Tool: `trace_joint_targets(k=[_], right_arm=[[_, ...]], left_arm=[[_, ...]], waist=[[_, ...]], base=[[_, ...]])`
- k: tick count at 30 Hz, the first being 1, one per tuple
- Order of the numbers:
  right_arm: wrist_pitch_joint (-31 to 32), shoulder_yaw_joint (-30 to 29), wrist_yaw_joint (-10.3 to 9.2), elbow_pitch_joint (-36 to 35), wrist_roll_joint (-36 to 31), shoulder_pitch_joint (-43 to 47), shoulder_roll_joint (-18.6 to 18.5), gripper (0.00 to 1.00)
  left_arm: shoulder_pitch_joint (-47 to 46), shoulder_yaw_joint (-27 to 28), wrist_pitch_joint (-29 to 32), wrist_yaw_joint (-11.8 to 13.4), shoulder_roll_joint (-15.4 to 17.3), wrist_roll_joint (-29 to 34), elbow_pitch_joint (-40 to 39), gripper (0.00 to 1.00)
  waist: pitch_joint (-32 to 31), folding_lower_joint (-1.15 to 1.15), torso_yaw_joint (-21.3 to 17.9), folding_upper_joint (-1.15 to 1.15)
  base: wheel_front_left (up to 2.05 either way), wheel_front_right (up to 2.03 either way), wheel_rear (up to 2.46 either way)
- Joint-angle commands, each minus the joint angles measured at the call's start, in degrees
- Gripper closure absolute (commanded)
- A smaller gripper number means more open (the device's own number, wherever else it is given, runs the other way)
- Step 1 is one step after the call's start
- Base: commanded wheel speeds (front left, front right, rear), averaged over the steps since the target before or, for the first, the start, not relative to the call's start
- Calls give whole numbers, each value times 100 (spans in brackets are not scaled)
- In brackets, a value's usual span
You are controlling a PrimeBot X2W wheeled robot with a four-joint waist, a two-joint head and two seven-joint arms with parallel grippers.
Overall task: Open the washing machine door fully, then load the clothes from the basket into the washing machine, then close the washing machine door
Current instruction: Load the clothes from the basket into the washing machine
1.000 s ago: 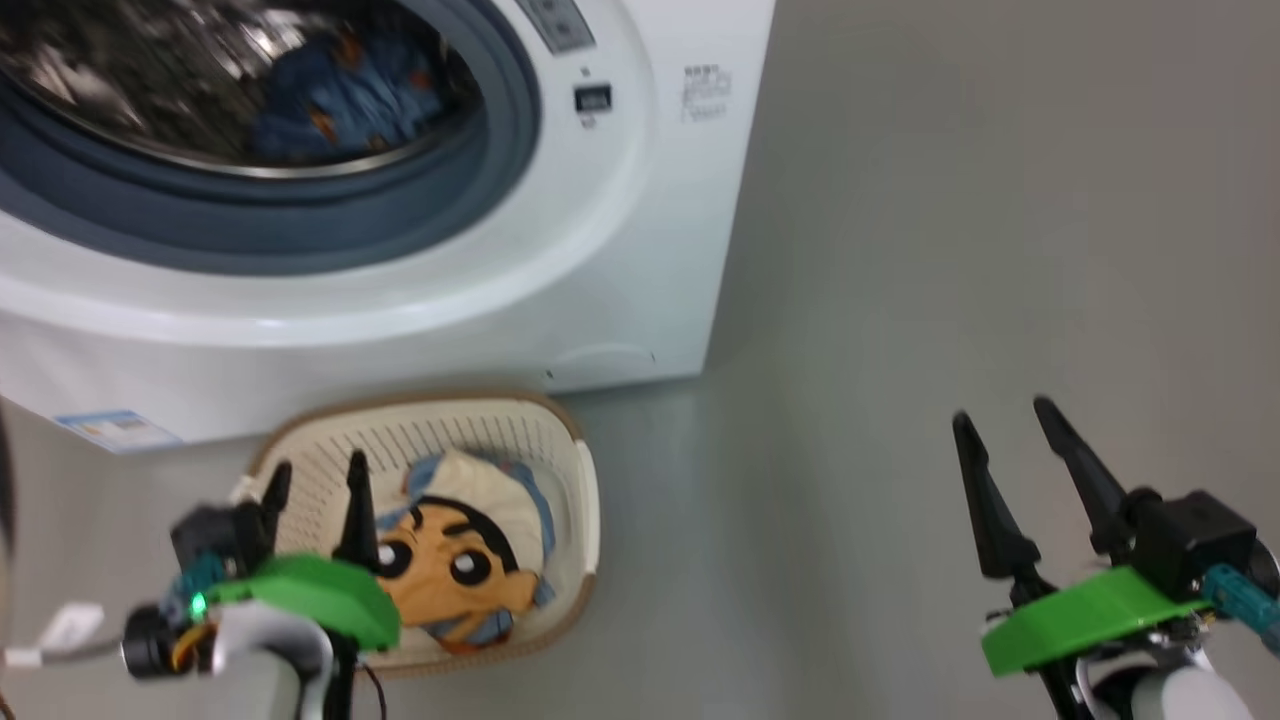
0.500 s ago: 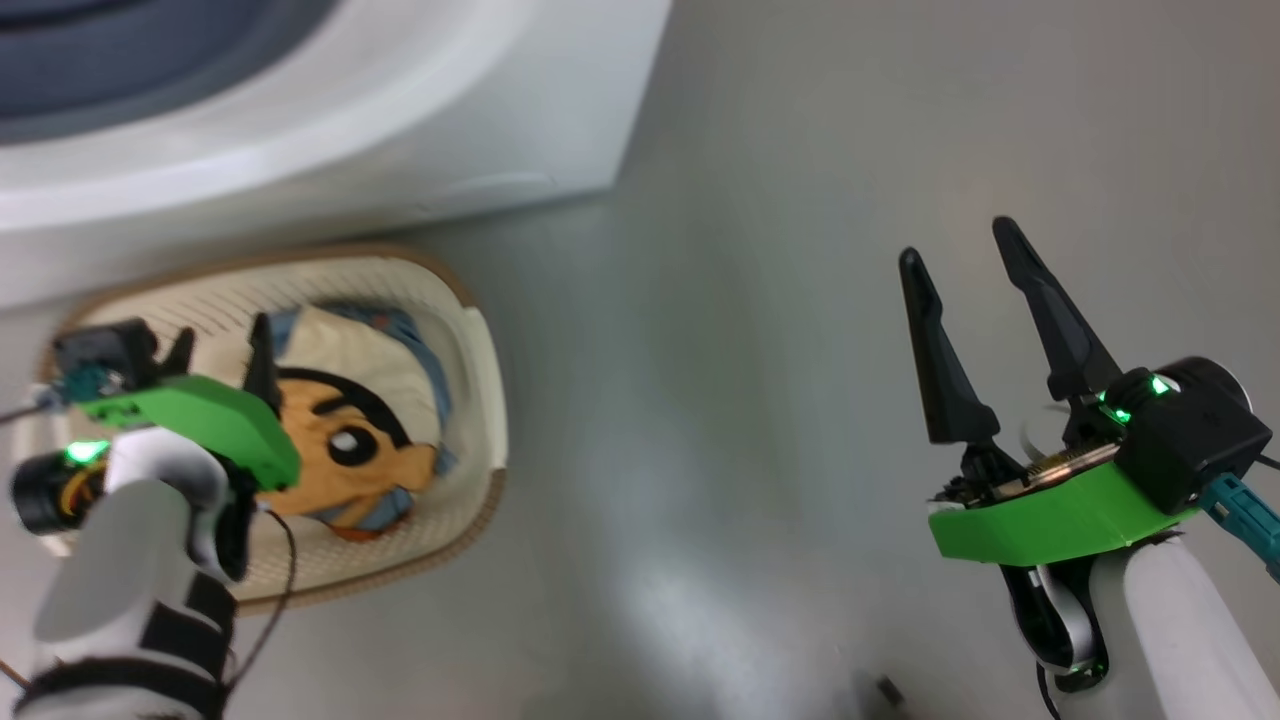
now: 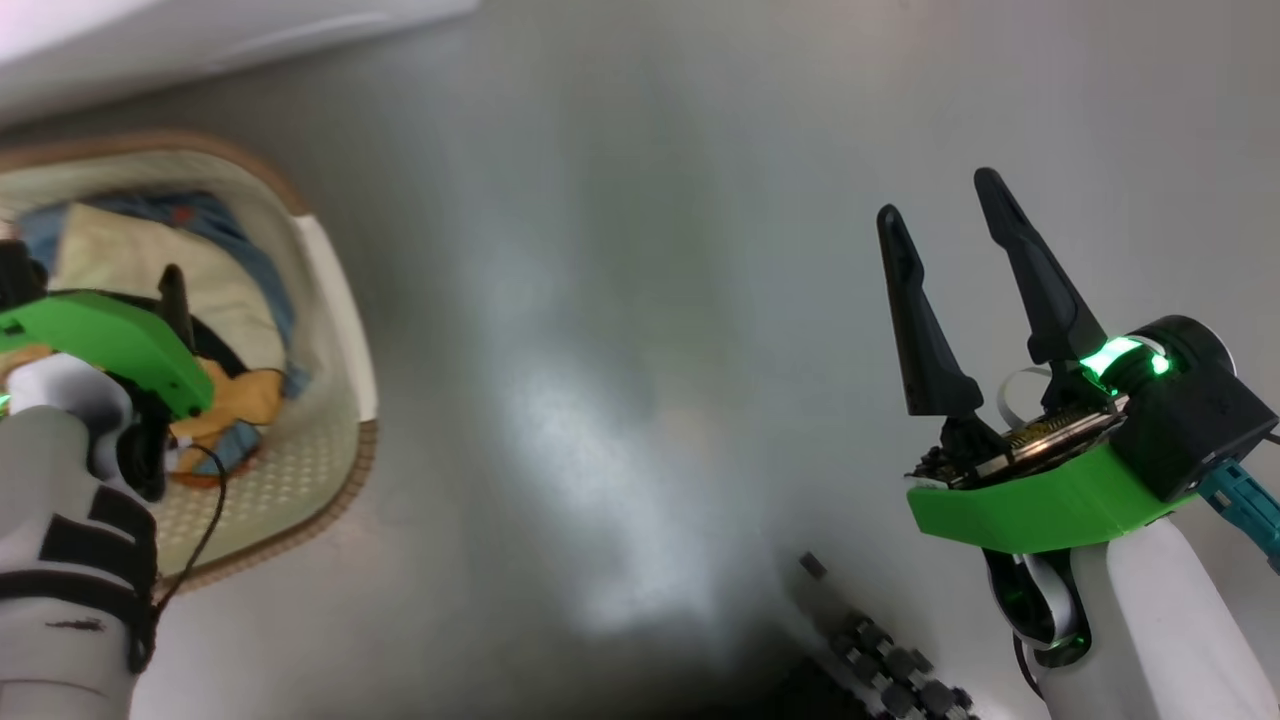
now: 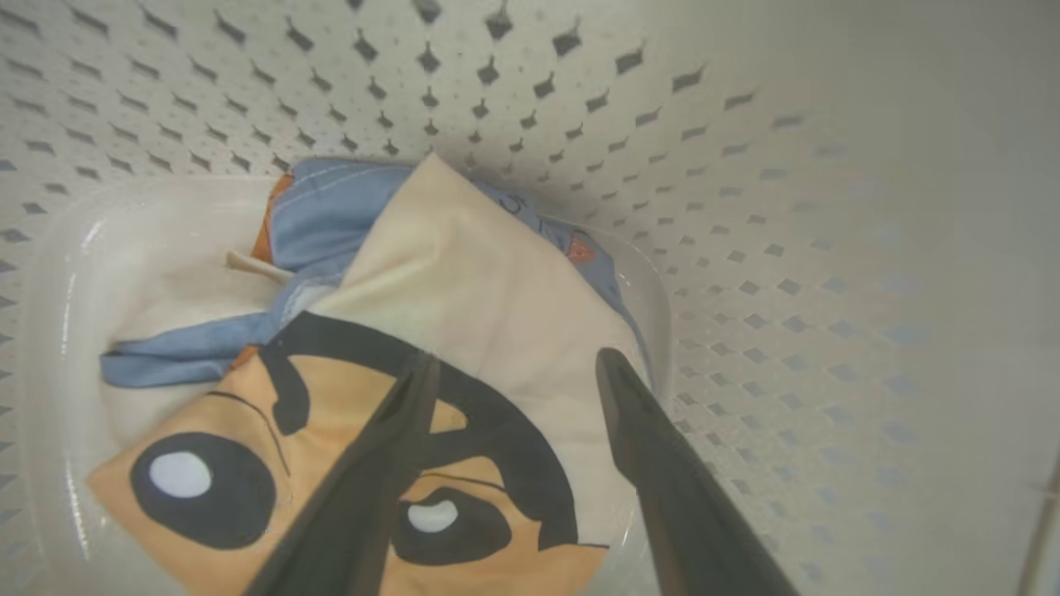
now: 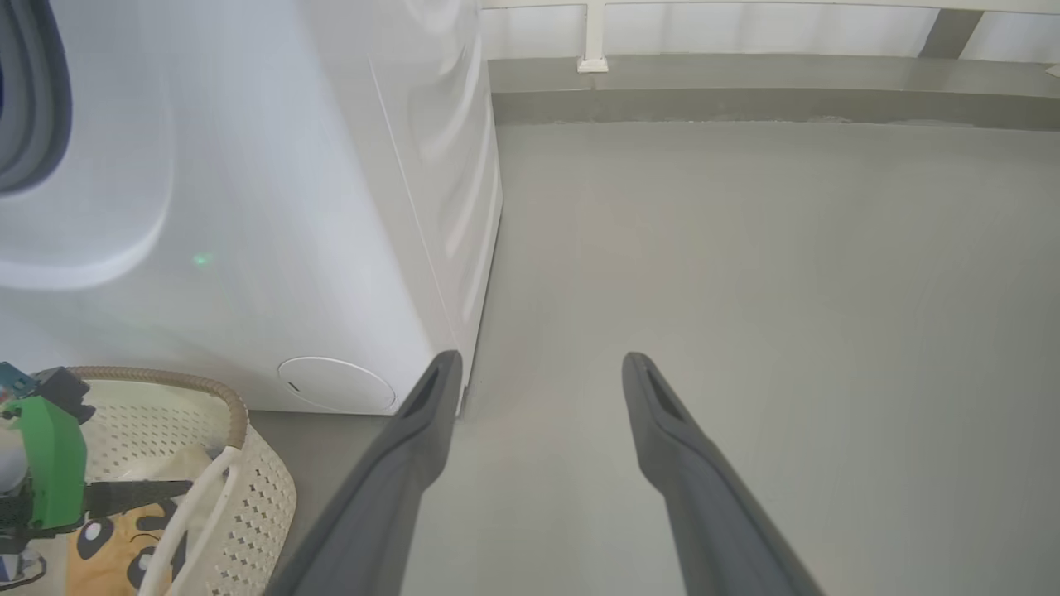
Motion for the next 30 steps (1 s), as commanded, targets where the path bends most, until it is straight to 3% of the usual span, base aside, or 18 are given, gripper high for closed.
trace_joint_targets(k=[1,13,16,17,30], right_arm=[[-61,135,25,-110,101,80,6,0],[-96,248,25,-80,130,62,13,0],[-90,256,25,-70,141,72,13,0],[-88,257,25,-69,146,72,13,0],[-52,157,25,-79,145,56,13,0]], left_arm=[[40,138,30,20,236,-81,18,0],[-235,346,798,395,383,-397,354,0],[-255,340,824,422,377,-417,368,91],[-259,340,819,423,378,-424,372,100],[-187,462,306,314,275,-631,382,100]], waist=[[535,-1,-400,0],[695,-1,-414,0],[680,-1,-388,0],[676,-1,-382,0],[532,-1,-222,0]], base=[[0,0,0],[0,0,0],[0,0,0],[0,0,0],[0,0,0]])
